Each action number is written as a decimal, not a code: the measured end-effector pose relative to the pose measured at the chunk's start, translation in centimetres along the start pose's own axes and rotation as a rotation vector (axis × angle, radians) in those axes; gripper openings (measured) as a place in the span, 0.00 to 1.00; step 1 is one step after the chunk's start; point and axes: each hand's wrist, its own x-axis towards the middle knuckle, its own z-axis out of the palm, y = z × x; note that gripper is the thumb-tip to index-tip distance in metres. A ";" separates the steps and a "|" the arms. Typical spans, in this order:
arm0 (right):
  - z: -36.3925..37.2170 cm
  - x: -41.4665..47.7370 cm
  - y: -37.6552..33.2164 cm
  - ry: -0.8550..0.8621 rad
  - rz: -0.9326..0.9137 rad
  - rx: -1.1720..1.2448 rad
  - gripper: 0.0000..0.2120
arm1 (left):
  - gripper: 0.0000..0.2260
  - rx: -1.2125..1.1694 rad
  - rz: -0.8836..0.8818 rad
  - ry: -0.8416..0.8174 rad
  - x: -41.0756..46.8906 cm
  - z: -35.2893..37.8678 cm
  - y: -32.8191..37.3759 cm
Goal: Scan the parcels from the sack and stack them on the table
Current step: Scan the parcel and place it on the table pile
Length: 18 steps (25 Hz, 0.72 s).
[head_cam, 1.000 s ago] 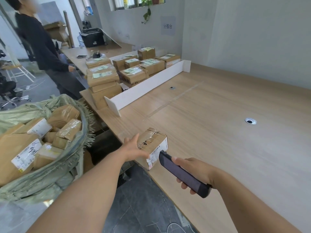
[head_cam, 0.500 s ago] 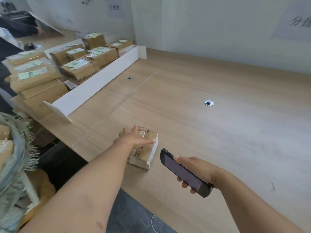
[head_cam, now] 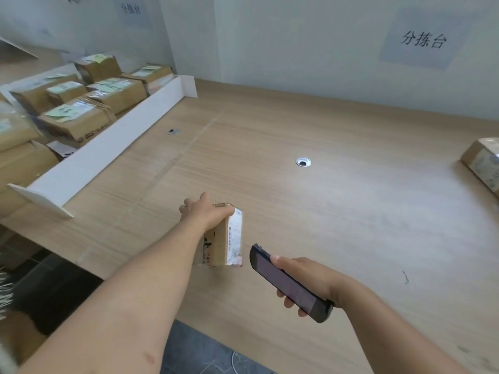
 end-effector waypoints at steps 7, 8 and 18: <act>2.6 0.5 -2.8 -0.054 -0.081 -0.064 0.26 | 0.46 -0.727 -0.001 0.208 -3.2 -2.9 -7.0; 3.0 0.5 -2.8 -0.058 -0.080 -0.071 0.26 | 0.45 -0.736 0.002 0.229 -3.8 -2.6 -8.0; 5.9 0.0 -3.1 -0.083 -0.058 -0.132 0.25 | 0.62 -0.433 -0.161 -0.089 -4.9 -1.1 -14.9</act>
